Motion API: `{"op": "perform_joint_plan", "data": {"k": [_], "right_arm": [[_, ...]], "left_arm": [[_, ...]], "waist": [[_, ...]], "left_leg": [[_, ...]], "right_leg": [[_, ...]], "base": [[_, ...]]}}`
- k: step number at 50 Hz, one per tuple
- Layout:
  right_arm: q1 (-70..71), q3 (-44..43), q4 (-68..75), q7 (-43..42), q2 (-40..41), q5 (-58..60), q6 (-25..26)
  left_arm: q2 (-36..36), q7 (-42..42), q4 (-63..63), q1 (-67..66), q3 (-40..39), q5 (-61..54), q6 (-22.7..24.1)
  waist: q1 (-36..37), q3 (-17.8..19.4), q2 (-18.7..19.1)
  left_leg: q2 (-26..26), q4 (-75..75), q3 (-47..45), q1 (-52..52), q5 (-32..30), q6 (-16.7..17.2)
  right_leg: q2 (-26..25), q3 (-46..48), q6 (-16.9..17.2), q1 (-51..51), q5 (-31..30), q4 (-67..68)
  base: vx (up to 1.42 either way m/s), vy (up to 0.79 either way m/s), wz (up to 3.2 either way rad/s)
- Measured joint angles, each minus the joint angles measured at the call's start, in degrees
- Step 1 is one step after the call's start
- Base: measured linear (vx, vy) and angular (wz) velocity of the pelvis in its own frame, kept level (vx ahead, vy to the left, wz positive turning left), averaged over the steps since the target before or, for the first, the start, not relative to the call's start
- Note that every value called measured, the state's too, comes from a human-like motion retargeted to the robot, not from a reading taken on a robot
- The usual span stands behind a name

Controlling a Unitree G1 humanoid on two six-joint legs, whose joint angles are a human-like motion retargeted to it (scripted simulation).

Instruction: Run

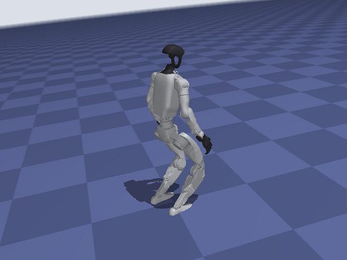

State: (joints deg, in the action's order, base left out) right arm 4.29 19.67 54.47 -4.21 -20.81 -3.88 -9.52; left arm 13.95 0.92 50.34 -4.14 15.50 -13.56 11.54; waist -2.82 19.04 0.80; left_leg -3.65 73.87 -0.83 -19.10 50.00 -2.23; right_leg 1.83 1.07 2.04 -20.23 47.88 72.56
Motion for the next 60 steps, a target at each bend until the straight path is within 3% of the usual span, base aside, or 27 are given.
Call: {"op": "perform_joint_plan", "data": {"k": [7, 11, 13, 15, 17, 20, 27, 30, 33, 35, 38, 42, 45, 48, 50, 53, 55, 58, 60], "right_arm": [[0.2, 1.3, -16.5, -7.8, -2.5, 3.5, -3.7], [-6.7, 0.4, -34.2, -6.3, -7.4, 2.5, -4.7], [-12.6, -0.2, -43.3, -2.5, -11.1, 0.8, -5.3], [-18.2, -1.0, -50.0, 1.8, -14.2, -0.7, -5.8], [-22.3, -1.5, -53.8, 5.2, -16.7, -1.0, -5.5], [-24.5, -1.3, -56.1, 7.6, -19.0, 0.2, -4.8], [-16.8, -1.9, -52.5, 2.3, -16.8, 4.6, -4.7], [-11.6, -4.4, -51.1, -3.1, -15.8, 8.6, -5.0], [-4.8, -7.6, -49.1, -10.6, -16.3, 15.6, -4.2], [0.6, -8.2, -46.9, -15.5, -17.0, 19.0, -3.0], [0.8, -6.7, -48.4, -13.7, -15.9, 15.9, -3.4], [-5.1, -4.1, -51.5, -5.3, -12.4, 8.4, -4.0], [-8.1, -3.0, -52.7, -0.6, -10.6, 5.2, -4.7], [-9.8, -2.7, -54.0, 0.5, -9.9, 4.9, -5.1], [-10.6, -3.4, -54.3, -0.9, -9.6, 6.8, -5.2], [-10.8, -6.5, -51.6, -7.3, -9.6, 12.6, -4.1], [-11.5, -7.7, -49.5, -10.4, -10.3, 14.8, -3.3], [-14.5, -7.3, -51.0, -8.8, -14.5, 11.3, -4.1], [-17.9, -6.3, -53.7, -4.3, -17.6, 6.7, -4.9]], "left_arm": [[3.4, -3.3, -16.7, 2.0, 5.6, -0.5, 4.9], [12.4, -4.9, -39.9, 2.0, 6.7, -3.8, 7.0], [16.8, -5.9, -53.3, 0.2, 5.1, -6.3, 8.2], [18.6, -6.2, -64.3, -1.6, 2.8, -8.9, 9.1], [18.2, -5.9, -70.9, -3.4, 1.2, -11.0, 9.7], [15.4, -6.4, -73.6, -5.3, -0.3, -12.9, 10.0], [5.1, -10.5, -55.3, -11.3, -2.6, -11.1, 6.9], [1.6, -13.6, -46.3, -14.0, -3.8, -9.7, 5.9], [-0.3, -17.2, -39.1, -15.1, -4.6, -7.7, 5.8], [-0.9, -18.6, -35.5, -13.4, -4.6, -6.1, 6.2], [1.1, -16.4, -36.7, -15.3, -4.7, -4.2, 6.1], [3.7, -12.2, -40.2, -19.2, -3.6, -1.4, 5.3], [4.3, -11.3, -41.0, -20.1, -2.7, 0.0, 4.7], [4.5, -12.0, -40.9, -19.1, -2.0, 1.5, 4.3], [4.3, -13.8, -40.0, -17.4, -2.1, 3.0, 4.2], [4.1, -19.5, -37.8, -9.5, -2.5, 7.4, 4.2], [4.6, -22.9, -39.3, -4.8, -3.0, 8.9, 4.8], [7.2, -24.9, -51.4, -3.4, -3.9, 8.0, 6.1], [9.4, -23.5, -60.5, -5.0, -4.7, 6.5, 7.5]], "waist": [[-3.3, 2.0, -3.6], [-5.5, -0.2, -5.4], [-3.3, -0.7, -2.5], [-2.6, -2.6, -0.7], [-3.1, -4.8, -0.6], [-3.1, -6.0, -0.4], [-2.0, -4.7, 1.3], [-1.7, -3.5, 1.8], [-1.6, -0.5, 2.6], [-1.8, 1.6, 3.1], [-0.8, 1.4, 4.0], [0.7, -0.7, 3.4], [0.7, -1.0, 2.0], [0.1, -0.3, 0.6], [-0.4, 0.9, -0.1], [-4.7, 2.3, -5.9], [-7.3, 2.0, -8.5], [-5.9, 2.3, -4.9], [-4.4, 1.6, -1.5]], "left_leg": [[-2.6, 13.8, -3.3, -10.8, 0.0, -3.7], [-6.5, 9.4, -2.5, -10.4, 0.0, -3.9], [-2.4, 5.7, -0.9, -3.8, -1.7, -0.1], [0.3, -2.4, -0.4, 0.1, -16.1, 5.6], [1.2, -7.8, -1.5, 0.1, -30.0, 9.6], [2.0, -7.0, -3.2, -1.8, -34.7, 10.6], [4.5, 3.0, -4.0, -1.8, -23.0, 6.6], [5.7, 9.9, -4.2, -1.2, -14.1, 4.3], [7.6, 18.5, -4.4, -1.1, -1.5, 1.1], [8.8, 20.7, -5.1, -3.0, 0.0, -0.8], [10.5, 18.6, -5.4, -2.8, -2.7, 0.4], [9.1, 8.1, -5.2, -1.9, -11.4, 2.9], [5.5, 2.1, -4.2, -1.3, -14.4, 3.3], [1.4, 1.8, -2.9, -0.6, -10.6, 1.2], [-0.8, 5.1, -2.4, -0.7, -2.1, -2.1], [-9.9, 3.7, -4.4, -5.5, 0.0, -8.9], [-13.7, 3.7, -5.7, -7.2, 0.0, -11.0], [-10.1, 1.5, -3.7, -3.5, 0.0, -7.1], [-5.0, -2.4, -2.3, 0.5, -6.6, -1.2]], "right_leg": [[4.1, -3.6, -0.1, -11.1, 2.1, 18.9], [7.1, -3.8, 1.2, -11.4, 1.2, 19.5], [3.4, -1.7, 2.6, -5.6, -6.2, 12.9], [2.2, 0.0, 6.1, -1.5, -20.8, 4.0], [3.8, 1.0, 9.0, -1.5, -31.5, -1.0], [4.8, 1.8, 10.2, -3.8, -36.2, -1.1], [0.9, 0.9, 9.1, -6.0, -30.5, 1.8], [-1.3, 0.2, 6.6, -6.4, -19.6, 5.8], [-2.7, 0.9, 1.2, -7.6, -2.3, 12.2], [-1.3, 2.5, -1.0, -8.3, 1.6, 13.8], [-1.7, 4.2, -0.9, -5.3, -3.2, 8.1], [-0.5, 4.8, 5.4, -3.2, -20.4, 1.4], [4.0, 5.4, 7.4, -5.0, -26.4, 4.7], [8.5, 4.4, 6.4, -7.4, -24.6, 12.7], [11.0, 3.4, 5.3, -9.2, -20.3, 19.9], [20.9, -1.6, 5.1, -15.1, -15.0, 28.7], [24.5, -3.9, 5.1, -17.6, -13.1, 31.0], [17.4, -0.3, 4.7, -14.6, -15.3, 23.9], [11.1, 3.1, 5.4, -10.7, -20.8, 15.4]], "base": [[-0.07, 0.07, 0.19], [0.11, 0.02, 0.44], [0.28, 0.01, -0.43], [0.20, 0.00, 0.14], [0.07, 0.00, 0.69], [-0.03, 0.01, 0.63], [-0.04, 0.01, 0.27], [-0.03, 0.00, -0.10], [-0.05, 0.02, -0.21], [-0.04, 0.01, 0.03], [0.02, 0.05, 0.10], [-0.01, 0.11, 0.14], [-0.06, 0.16, 0.04], [-0.10, 0.18, -0.04], [-0.15, 0.17, 0.00], [-0.23, 0.15, 0.91], [-0.10, 0.13, 0.66], [0.04, 0.08, -0.73], [0.06, 0.03, -0.78]]}}
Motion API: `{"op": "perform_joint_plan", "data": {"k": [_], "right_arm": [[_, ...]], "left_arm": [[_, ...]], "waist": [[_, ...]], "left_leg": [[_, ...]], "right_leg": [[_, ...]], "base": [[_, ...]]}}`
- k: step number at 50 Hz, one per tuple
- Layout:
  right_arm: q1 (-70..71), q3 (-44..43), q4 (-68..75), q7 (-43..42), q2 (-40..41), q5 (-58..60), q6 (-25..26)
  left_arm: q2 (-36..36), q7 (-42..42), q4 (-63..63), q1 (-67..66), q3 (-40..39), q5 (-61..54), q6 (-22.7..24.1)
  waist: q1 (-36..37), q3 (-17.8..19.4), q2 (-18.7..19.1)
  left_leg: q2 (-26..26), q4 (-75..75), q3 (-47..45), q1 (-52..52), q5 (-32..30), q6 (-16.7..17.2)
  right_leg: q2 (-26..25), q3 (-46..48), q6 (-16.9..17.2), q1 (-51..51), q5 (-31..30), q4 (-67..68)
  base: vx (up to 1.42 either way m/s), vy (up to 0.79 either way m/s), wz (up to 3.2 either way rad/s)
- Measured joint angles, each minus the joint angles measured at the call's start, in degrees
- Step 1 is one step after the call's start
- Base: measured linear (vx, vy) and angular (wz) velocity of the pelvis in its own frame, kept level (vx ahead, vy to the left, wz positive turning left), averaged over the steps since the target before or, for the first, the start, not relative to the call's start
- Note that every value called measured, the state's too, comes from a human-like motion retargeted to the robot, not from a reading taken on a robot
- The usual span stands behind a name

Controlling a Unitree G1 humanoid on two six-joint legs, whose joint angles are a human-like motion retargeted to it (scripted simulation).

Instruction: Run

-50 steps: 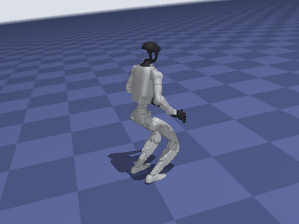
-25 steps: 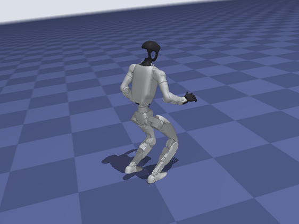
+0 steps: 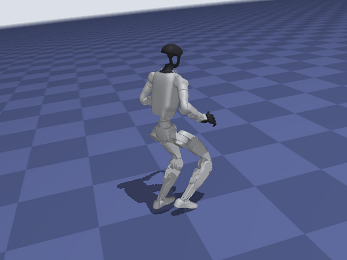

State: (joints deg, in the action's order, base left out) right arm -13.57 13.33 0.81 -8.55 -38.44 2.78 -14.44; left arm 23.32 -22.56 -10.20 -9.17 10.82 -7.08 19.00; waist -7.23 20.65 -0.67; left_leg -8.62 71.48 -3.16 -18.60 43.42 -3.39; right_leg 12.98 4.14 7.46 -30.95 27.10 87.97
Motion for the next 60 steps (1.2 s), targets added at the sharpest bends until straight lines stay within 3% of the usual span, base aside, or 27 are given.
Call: {"op": "perform_joint_plan", "data": {"k": [3, 6, 10, 13, 15, 18, 20, 22, 24, 26, 28, 35, 40, 42, 45, 47, 51, 60], "right_arm": [[-5.2, 1.4, -3.3, 5.4, -2.4, -5.2, -0.5], [-7.6, 2.0, -5.0, 8.0, -2.2, -8.0, -0.7], [-6.3, 1.3, -4.4, 7.9, 0.7, -7.8, -0.6], [-1.1, -0.4, -0.8, 5.2, 3.5, -3.3, -0.2], [4.7, -2.0, 3.5, 1.7, 5.4, 1.8, 0.6], [14.8, -3.3, 9.4, -3.5, 7.6, 6.2, 2.3], [20.5, -2.3, 11.5, -4.7, 9.4, 4.7, 3.2], [23.5, -0.3, 12.4, -2.7, 10.9, 0.4, 3.4], [24.2, 2.3, 13.5, 1.0, 12.6, -4.0, 4.1], [24.3, 5.4, 15.4, 5.0, 14.1, -7.1, 5.3], [24.5, 8.4, 17.5, 8.2, 15.3, -8.8, 6.4], [26.0, 14.6, 19.3, 11.1, 18.0, -8.4, 7.1], [27.4, 14.2, 15.1, 5.1, 19.1, -3.6, 5.6], [28.2, 13.5, 13.1, 2.5, 19.1, -1.2, 5.0], [28.7, 12.2, 10.7, -0.7, 19.0, 1.4, 4.7], [27.8, 11.0, 9.8, -2.0, 19.2, 2.2, 4.8], [22.5, 9.1, 10.5, -1.8, 18.6, 2.8, 4.7], [9.5, 6.6, 29.0, 1.3, 19.9, 3.2, 6.4]], "left_arm": [[0.5, 2.7, -9.0, -3.0, -0.6, -1.1, 2.1], [-0.8, 3.5, -10.9, -4.9, -0.5, -1.3, 2.6], [-3.6, 4.5, -4.5, -6.5, -0.1, 0.1, 0.1], [-5.8, 5.3, 6.4, -6.6, -0.1, 1.5, -2.7], [-8.0, 5.5, 15.6, -5.3, -0.1, 2.9, -4.5], [-11.0, 5.4, 27.6, -3.3, -0.4, 3.5, -6.2], [-11.8, 7.0, 32.9, -3.2, -0.7, 3.0, -6.5], [-11.5, 9.9, 35.9, -4.4, -0.8, 2.5, -6.7], [-11.0, 13.7, 39.3, -5.9, -0.5, 3.2, -7.2], [-10.7, 17.5, 44.5, -6.7, 0.1, 4.7, -8.5], [-10.4, 20.3, 51.2, -7.0, 0.6, 6.6, -10.1], [-9.4, 23.8, 73.4, -9.1, 0.6, 12.2, -13.9], [-7.0, 18.7, 81.9, -13.2, -4.6, 14.6, -14.6], [-5.3, 15.9, 83.7, -14.2, -8.2, 13.9, -15.0], [-2.7, 12.4, 85.0, -14.5, -14.0, 12.0, -15.4], [-1.7, 11.2, 84.4, -13.9, -17.2, 10.4, -15.5], [-3.4, 11.1, 81.6, -12.5, -18.3, 7.2, -15.0], [-11.6, 9.8, 65.4, -1.3, -8.4, 2.7, -12.6]], "waist": [[0.9, -2.1, 0.6], [2.8, -3.2, 0.4], [5.9, -4.1, 0.4], [7.5, -3.9, 0.7], [7.4, -2.6, -0.5], [7.2, -1.1, -3.3], [9.2, -1.1, -1.7], [11.9, -1.4, -0.2], [14.4, -3.0, 0.7], [15.6, -5.3, -0.1], [16.1, -7.9, -1.0], [15.1, -14.0, -4.7], [10.7, -16.8, -9.8], [9.5, -17.6, -10.8], [9.2, -18.7, -11.0], [10.6, -19.2, -9.9], [12.1, -21.0, -9.1], [5.5, -21.0, -12.0]], "left_leg": [[2.0, -3.8, 1.2, -0.2, -15.0, 6.7], [3.0, 0.9, 2.4, -1.3, -18.2, 8.3], [5.0, 8.6, 4.1, 0.6, -12.3, 5.4], [5.5, 12.9, 5.6, 3.6, 0.0, 1.2], [3.8, 12.7, 5.4, 3.9, 6.6, -2.6], [1.4, 12.2, 2.8, 0.0, 6.6, -7.3], [4.2, 16.8, 2.5, -1.6, 6.6, -7.1], [3.5, 18.8, 4.6, -2.7, 6.1, -6.2], [5.1, 19.1, 4.8, -4.8, 2.0, -4.6], [5.4, 17.8, 4.2, -8.9, -3.1, -3.7], [5.3, 16.1, 3.7, -13.3, -4.9, -3.5], [-0.2, 2.1, 2.3, -23.4, 2.4, -6.5], [-8.6, -6.1, -1.2, -31.5, 6.6, -11.6], [-8.6, -5.1, -3.0, -35.6, 6.6, -11.6], [-7.2, -0.4, -5.0, -41.0, 6.6, -11.6], [-4.4, 1.3, -5.6, -41.7, 6.6, -11.6], [-2.2, -1.2, -9.2, -35.9, 6.6, -11.6], [-13.2, -5.5, -7.1, -22.7, 6.1, -11.6]], "right_leg": [[-1.8, 2.6, 0.3, 2.2, -6.4, -5.8], [-3.7, 3.4, -0.7, 3.6, -6.7, -5.0], [-8.0, 2.4, -1.9, 7.6, -2.3, -4.3], [-11.6, 0.8, -3.6, 10.8, 8.7, -4.2], [-10.4, 0.1, -5.4, 11.8, 18.6, -3.3], [-5.4, 0.2, -6.1, 10.1, 22.9, -3.7], [-7.4, 1.6, -5.9, 11.1, 22.9, -4.5], [-11.0, 0.7, -3.4, 13.4, 17.1, -8.4], [-13.6, -0.4, 0.8, 13.9, 5.6, -13.8], [-13.9, -1.7, 5.3, 11.9, -4.8, -17.1], [-13.2, -1.7, 7.3, 8.8, -10.3, -18.3], [-5.4, 0.2, 7.5, 5.5, -8.7, -17.5], [6.7, 3.8, 7.2, 5.6, 4.2, -13.9], [9.8, 6.8, 5.5, 5.1, 9.8, -12.6], [10.5, 10.5, 3.6, 4.9, 14.5, -11.7], [8.0, 12.4, 3.0, 5.9, 13.3, -13.3], [8.0, 12.1, 3.9, 7.7, 6.7, -13.5], [8.5, 1.5, 5.2, 6.3, -13.5, 6.6]], "base": [[-0.09, -0.02, 0.07], [-0.15, -0.04, 0.28], [-0.13, -0.07, 0.15], [-0.12, -0.07, -0.08], [-0.24, -0.07, 0.20], [-0.27, -0.04, 0.58], [-0.02, -0.03, 0.65], [0.03, -0.01, 0.98], [-0.03, 0.01, 1.37], [-0.09, 0.02, 1.90], [-0.09, 0.01, 2.16], [-0.05, 0.04, 2.56], [-0.12, 0.08, 3.09], [-0.12, -0.01, 2.92], [0.02, 0.03, 2.26], [0.15, 0.11, 1.53], [0.30, 0.17, 1.44], [0.29, 0.04, 2.25]]}}
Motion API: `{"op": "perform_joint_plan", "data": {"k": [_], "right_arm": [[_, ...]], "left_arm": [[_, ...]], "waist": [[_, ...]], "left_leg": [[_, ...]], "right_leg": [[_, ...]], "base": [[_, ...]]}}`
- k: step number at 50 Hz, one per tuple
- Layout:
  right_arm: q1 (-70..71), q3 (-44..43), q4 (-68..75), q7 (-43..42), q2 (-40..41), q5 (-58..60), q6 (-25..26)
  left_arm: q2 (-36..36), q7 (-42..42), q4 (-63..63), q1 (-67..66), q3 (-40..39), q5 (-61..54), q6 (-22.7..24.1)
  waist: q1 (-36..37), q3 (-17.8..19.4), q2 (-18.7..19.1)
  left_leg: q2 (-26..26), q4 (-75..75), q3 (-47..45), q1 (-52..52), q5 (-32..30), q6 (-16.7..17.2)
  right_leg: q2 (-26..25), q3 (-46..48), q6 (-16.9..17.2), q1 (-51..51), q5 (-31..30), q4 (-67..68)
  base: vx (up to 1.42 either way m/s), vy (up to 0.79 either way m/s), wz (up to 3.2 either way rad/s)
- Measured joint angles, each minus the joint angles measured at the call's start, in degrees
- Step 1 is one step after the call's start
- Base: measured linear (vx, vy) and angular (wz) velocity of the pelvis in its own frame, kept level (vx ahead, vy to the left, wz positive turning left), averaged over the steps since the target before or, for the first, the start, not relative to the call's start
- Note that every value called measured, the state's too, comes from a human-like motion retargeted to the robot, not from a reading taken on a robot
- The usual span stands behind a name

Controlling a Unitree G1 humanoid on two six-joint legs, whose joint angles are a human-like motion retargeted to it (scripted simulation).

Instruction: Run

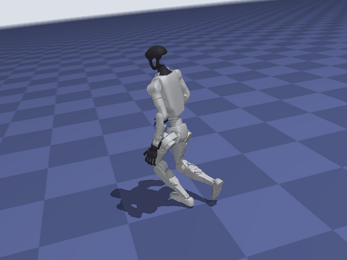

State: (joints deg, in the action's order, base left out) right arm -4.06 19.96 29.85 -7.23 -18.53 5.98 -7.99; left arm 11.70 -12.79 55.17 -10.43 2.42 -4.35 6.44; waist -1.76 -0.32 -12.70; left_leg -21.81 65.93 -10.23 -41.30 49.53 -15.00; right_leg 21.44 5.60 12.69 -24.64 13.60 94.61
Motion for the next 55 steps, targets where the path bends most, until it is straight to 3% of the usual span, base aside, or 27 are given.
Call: {"op": "perform_joint_plan", "data": {"k": [4, 10, 15, 19, 22, 25, 30, 35, 38, 41, 49, 52, 55], "right_arm": [[-4.6, -1.6, 13.6, 0.2, 1.7, -0.5, 1.4], [-12.5, -2.9, 25.7, 1.6, -0.2, 0.6, 1.5], [-17.0, -3.4, 26.6, 3.3, -3.5, -0.7, 0.7], [-18.7, -4.1, 23.3, 3.4, -5.0, -2.2, 0.3], [-18.6, -4.7, 19.6, 2.1, -5.4, -3.0, 0.1], [-16.9, -5.0, 15.5, -0.4, -5.4, -2.7, -0.8], [-10.0, -4.8, 8.0, -6.0, -4.3, -1.5, -2.4], [0.9, -4.1, -1.1, -10.6, -4.7, 1.1, -2.7], [6.5, -3.5, -6.3, -12.0, -5.1, 2.5, -2.8], [9.1, -3.5, -11.7, -12.4, -5.4, 2.4, -3.3], [6.3, -2.2, -20.9, -9.2, -4.1, 1.0, -5.5], [4.1, -1.2, -21.6, -7.8, -3.4, 1.8, -6.2], [0.7, 0.0, -20.6, -7.2, -2.4, 3.4, -6.3]], "left_arm": [[-1.4, -2.4, -14.9, 8.7, 5.3, 0.0, 1.9], [0.2, -4.2, -38.4, 19.8, 8.1, 1.8, 4.0], [2.6, -4.2, -47.9, 24.2, 8.0, 5.1, 5.9], [4.1, -2.5, -49.4, 24.1, 9.3, 6.9, 8.0], [5.2, -0.6, -49.1, 23.0, 10.8, 7.5, 9.2], [6.0, 1.0, -47.5, 20.1, 12.1, 7.6, 9.6], [6.1, 2.5, -41.3, 12.0, 13.7, 7.9, 7.7], [6.1, 4.3, -33.0, 3.1, 13.7, 10.8, 4.9], [7.2, 5.9, -31.8, -3.8, 12.5, 11.3, 4.4], [9.1, 7.6, -33.9, -11.4, 10.8, 10.4, 5.1], [10.7, 7.8, -40.1, -23.8, 6.4, 5.5, 8.2], [9.2, 5.3, -41.8, -24.0, 5.6, 5.2, 8.3], [7.3, 1.9, -43.8, -21.5, 5.6, 6.5, 8.5]], "waist": [[-4.0, -0.8, -0.2], [-7.1, -3.7, 2.3], [-7.2, -5.4, 7.6], [-6.4, -6.6, 12.0], [-5.1, -7.4, 14.7], [-3.5, -7.7, 16.2], [-0.8, -6.2, 17.1], [2.8, -3.9, 16.8], [5.2, -4.3, 14.6], [7.1, -5.2, 11.3], [7.1, -9.3, 2.1], [4.8, -10.2, -0.2], [2.9, -9.9, -1.1]], "left_leg": [[-3.6, 0.5, 4.9, 2.2, 0.5, 0.0], [-4.4, -6.0, 8.8, 10.1, -0.2, 0.0], [3.2, -10.3, 8.7, 18.1, -4.2, 6.4], [9.5, -9.2, 9.2, 21.3, -6.1, 11.1], [14.2, -6.1, 9.0, 23.0, -6.2, 12.7], [17.9, -0.8, 8.5, 24.7, -4.8, 12.3], [23.9, 17.1, 6.9, 24.4, -3.2, 10.0], [29.5, 37.8, 6.4, 13.5, -3.9, 5.0], [28.4, 41.7, 6.2, 3.3, -2.7, 1.8], [24.8, 36.7, 4.8, -4.1, -2.5, 0.5], [9.0, 0.3, 0.8, -8.5, -7.5, 4.2], [3.3, -7.1, 0.8, -6.8, -9.5, 4.3], [0.5, -1.9, 0.9, -6.0, -7.8, 2.0]], "right_leg": [[-2.3, -4.0, -2.1, -7.8, 0.8, 11.4], [-4.2, -8.8, -6.3, -22.1, 11.1, 17.0], [-9.3, -5.7, -7.8, -29.0, 15.2, 5.6], [-15.2, -2.1, -6.5, -30.2, 15.8, -8.8], [-20.3, -0.6, -5.4, -29.3, 15.6, -18.7], [-23.9, 0.2, -6.0, -27.1, 16.6, -22.9], [-27.7, 1.4, -11.7, -23.2, 23.0, -16.6], [-30.3, 1.0, -16.4, -17.9, 32.8, -14.3], [-29.7, -0.6, -16.2, -14.4, 34.6, -16.4], [-27.5, -2.5, -13.6, -9.0, 32.6, -19.9], [-15.5, -4.1, -2.3, 0.2, 12.0, -20.8], [-11.0, -4.4, -1.0, 1.0, 6.6, -15.1], [-7.8, -4.3, -1.9, 0.9, 5.7, -5.4]], "base": [[0.31, -0.08, 2.23], [0.34, -0.02, 1.17], [0.26, -0.05, 0.42], [0.15, -0.08, 0.43], [0.07, -0.07, 0.46], [0.00, -0.07, 0.53], [-0.05, -0.08, 0.58], [-0.05, -0.07, 0.80], [-0.02, -0.01, 0.95], [0.04, 0.03, 1.08], [0.05, 0.07, 1.33], [-0.01, 0.05, 1.25], [-0.05, 0.02, 0.78]]}}
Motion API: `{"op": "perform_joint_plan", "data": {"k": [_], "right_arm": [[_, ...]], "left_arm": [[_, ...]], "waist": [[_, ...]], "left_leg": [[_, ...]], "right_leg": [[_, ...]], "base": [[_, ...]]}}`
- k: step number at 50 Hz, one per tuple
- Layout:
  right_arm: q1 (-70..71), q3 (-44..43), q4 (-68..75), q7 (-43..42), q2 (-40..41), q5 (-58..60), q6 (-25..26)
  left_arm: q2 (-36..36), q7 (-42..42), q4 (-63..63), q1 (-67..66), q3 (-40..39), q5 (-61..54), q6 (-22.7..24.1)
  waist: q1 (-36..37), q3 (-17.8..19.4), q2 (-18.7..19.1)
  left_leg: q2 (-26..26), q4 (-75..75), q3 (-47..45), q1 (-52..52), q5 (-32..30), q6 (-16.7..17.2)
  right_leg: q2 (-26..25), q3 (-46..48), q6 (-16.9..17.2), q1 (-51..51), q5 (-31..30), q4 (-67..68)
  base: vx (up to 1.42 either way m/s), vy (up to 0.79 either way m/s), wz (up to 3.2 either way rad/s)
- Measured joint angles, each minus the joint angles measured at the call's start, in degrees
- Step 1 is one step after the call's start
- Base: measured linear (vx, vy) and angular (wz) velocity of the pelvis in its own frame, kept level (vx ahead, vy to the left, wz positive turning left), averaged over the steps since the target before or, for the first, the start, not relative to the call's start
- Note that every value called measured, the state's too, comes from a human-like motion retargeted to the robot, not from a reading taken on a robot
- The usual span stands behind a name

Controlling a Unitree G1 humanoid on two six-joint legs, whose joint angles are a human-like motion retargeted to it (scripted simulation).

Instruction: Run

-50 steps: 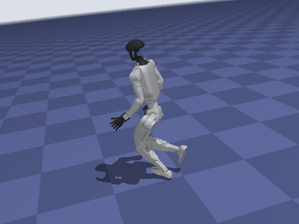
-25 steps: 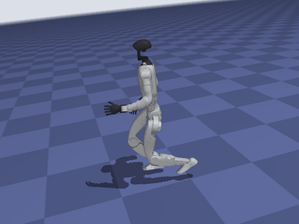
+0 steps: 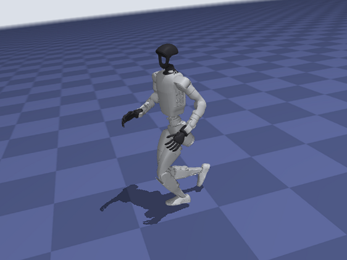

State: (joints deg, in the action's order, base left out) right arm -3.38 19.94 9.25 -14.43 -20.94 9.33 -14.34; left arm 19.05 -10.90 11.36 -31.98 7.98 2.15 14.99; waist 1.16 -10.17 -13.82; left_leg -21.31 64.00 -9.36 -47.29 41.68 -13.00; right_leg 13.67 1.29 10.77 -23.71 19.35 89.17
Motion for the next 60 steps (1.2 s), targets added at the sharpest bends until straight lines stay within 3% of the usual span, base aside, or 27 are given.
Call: {"op": "perform_joint_plan", "data": {"k": [2, 5, 8, 11, 15, 18, 21, 25, 28, 32, 36, 39, 42, 48, 51, 55, 60], "right_arm": [[-2.3, 0.5, 1.9, -0.2, 0.8, 1.4, 0.3], [-4.8, 0.2, 7.1, -1.4, 2.6, 3.4, 0.9], [-8.2, -0.5, 12.9, -2.5, 3.2, 4.2, 1.3], [-11.9, -0.8, 17.8, -2.3, 2.1, 3.4, 1.2], [-17.7, -1.6, 21.4, -0.6, -0.4, 0.6, 1.0], [-21.4, -2.8, 22.1, 0.2, -1.3, -2.1, 1.1], [-25.0, -4.7, 21.0, 0.3, -1.3, -4.4, 1.0], [-26.9, -6.6, 17.8, -0.5, -0.7, -6.4, 0.6], [-24.7, -6.5, 15.5, -1.5, -0.1, -6.4, 0.2], [-16.3, -5.9, 12.8, -3.4, 0.2, -4.6, 0.8], [-2.6, -4.7, 10.9, -5.7, -0.1, -1.9, 1.8], [4.5, -4.4, 6.7, -6.9, -0.5, -2.1, 1.5], [8.5, -4.4, 1.1, -7.1, -0.8, -3.8, 0.8], [9.5, -3.4, -8.4, -4.8, -0.1, -7.1, -1.6], [8.1, -2.8, -11.1, -3.1, 0.6, -7.3, -2.6], [4.1, -1.6, -11.2, -1.7, 2.2, -5.4, -3.0], [-2.5, -1.4, -3.7, -1.3, 4.5, -1.4, -1.3]], "left_arm": [[-1.0, -3.3, -1.2, 3.8, 0.1, 1.7, -0.1], [-2.0, -9.2, -1.9, 13.4, 0.8, 4.4, -0.8], [-2.3, -13.3, -2.2, 23.0, 1.4, 5.7, -1.7], [-2.8, -15.1, -3.6, 30.6, 1.7, 5.5, -2.3], [-3.0, -14.3, -6.7, 36.3, 2.5, 4.6, -1.3], [-2.6, -12.3, -8.7, 38.0, 3.8, 3.8, 1.2], [-2.1, -9.6, -10.4, 37.9, 6.0, 3.4, 3.8], [-1.2, -6.5, -12.6, 36.3, 8.2, 3.0, 5.4], [-1.0, -5.2, -12.5, 33.7, 9.2, 2.9, 4.8], [-0.8, -4.6, -9.4, 29.3, 8.9, 3.7, 1.6], [-0.3, -4.4, -4.2, 24.0, 7.0, 5.4, -1.2], [1.2, -3.7, -4.0, 16.9, 5.3, 5.3, -1.0], [3.7, -2.6, -5.7, 9.1, 3.4, 4.2, 0.2], [6.6, -1.2, -8.1, -2.3, 0.2, 1.0, 2.6], [5.8, -2.1, -9.1, -4.5, -0.5, -0.1, 2.6], [4.0, -4.9, -10.5, -3.2, -0.4, 1.6, 2.7], [2.8, -12.8, -9.2, 13.1, 1.1, 7.7, 1.0]], "waist": [[-1.5, 0.7, -0.1], [-4.6, 1.8, -0.5], [-9.6, 0.7, -1.2], [-12.8, -0.4, -0.1], [-12.6, -0.8, 5.4], [-11.1, -0.7, 12.3], [-9.6, -1.7, 16.7], [-7.2, -2.7, 19.9], [-5.3, -2.2, 19.8], [-2.5, 0.1, 18.1], [0.5, 2.3, 15.2], [2.9, 1.9, 12.4], [4.3, 1.7, 8.2], [4.6, -0.7, 1.0], [2.8, -1.6, -1.0], [0.4, -1.1, -1.5], [-5.1, 1.2, -2.3]], "left_leg": [[-1.1, 4.4, 0.6, 1.2, 3.1, -2.0], [-1.1, 7.8, 1.7, 3.0, 7.7, -2.0], [-3.0, 4.7, 2.5, 5.8, 8.3, -2.0], [-3.3, -0.8, 3.1, 12.2, 8.3, -2.0], [0.7, -4.1, 3.2, 23.4, 8.2, -0.7], [10.0, -2.9, 3.9, 29.3, 2.8, 5.9], [17.2, 1.0, 4.4, 31.1, -5.6, 11.5], [23.8, 10.6, 4.9, 30.5, -13.2, 13.8], [26.7, 20.7, 4.6, 29.8, -11.9, 11.6], [29.5, 35.5, 4.6, 26.3, -6.7, 7.1], [30.7, 45.2, 4.8, 15.5, -1.2, 1.4], [28.7, 43.7, 4.2, 6.0, 1.6, -1.3], [23.4, 33.3, 1.7, 0.3, 2.4, -1.7], [10.6, 1.8, -2.7, -3.1, -1.3, 2.7], [4.9, -6.9, -3.2, -1.7, -2.5, 2.9], [1.9, 1.5, -3.7, -1.1, 0.9, -1.4], [1.6, 8.0, -1.2, 3.9, 8.3, -2.0]], "right_leg": [[1.7, -0.1, -1.4, -1.7, 0.8, 7.2], [4.3, -0.8, -4.9, -8.3, 3.9, 16.5], [7.3, -3.7, -7.5, -18.3, 8.3, 21.6], [7.0, -6.4, -9.0, -26.7, 11.9, 20.6], [0.1, -4.5, -9.1, -30.8, 15.9, 10.0], [-8.7, 1.3, -8.4, -29.6, 15.7, -4.0], [-15.9, 4.2, -6.7, -28.6, 14.0, -16.9], [-22.2, 6.2, -6.9, -27.7, 12.3, -23.8], [-23.8, 6.7, -10.3, -27.7, 15.5, -17.5], [-24.9, 6.2, -16.8, -26.1, 25.3, -7.2], [-24.7, 4.3, -18.7, -22.3, 30.7, -5.3], [-23.4, 1.8, -16.9, -16.8, 30.4, -8.6], [-19.5, -0.7, -12.9, -9.1, 27.4, -12.7], [-8.8, -1.9, -2.9, 0.0, 10.8, -15.2], [-3.9, -2.0, -0.4, 1.6, 4.4, -10.8], [0.9, -1.5, -0.9, 1.6, 2.3, 1.8], [6.5, -2.2, -7.9, -9.7, 9.4, 18.4]], "base": [[-0.05, 0.00, 0.53], [-0.09, -0.06, 0.67], [-0.10, -0.02, 0.91], [0.01, 0.03, 0.31], [0.15, 0.07, -0.56], [0.15, -0.04, -0.51], [0.08, -0.08, -0.09], [-0.02, -0.07, 0.05], [-0.08, -0.05, 0.22], [-0.07, -0.06, 0.37], [-0.08, -0.04, 0.48], [-0.02, 0.01, 0.59], [0.07, 0.05, 0.96], [0.06, 0.08, 1.00], [0.00, 0.07, 0.82], [-0.04, 0.02, 0.28], [-0.10, -0.06, 0.26]]}}
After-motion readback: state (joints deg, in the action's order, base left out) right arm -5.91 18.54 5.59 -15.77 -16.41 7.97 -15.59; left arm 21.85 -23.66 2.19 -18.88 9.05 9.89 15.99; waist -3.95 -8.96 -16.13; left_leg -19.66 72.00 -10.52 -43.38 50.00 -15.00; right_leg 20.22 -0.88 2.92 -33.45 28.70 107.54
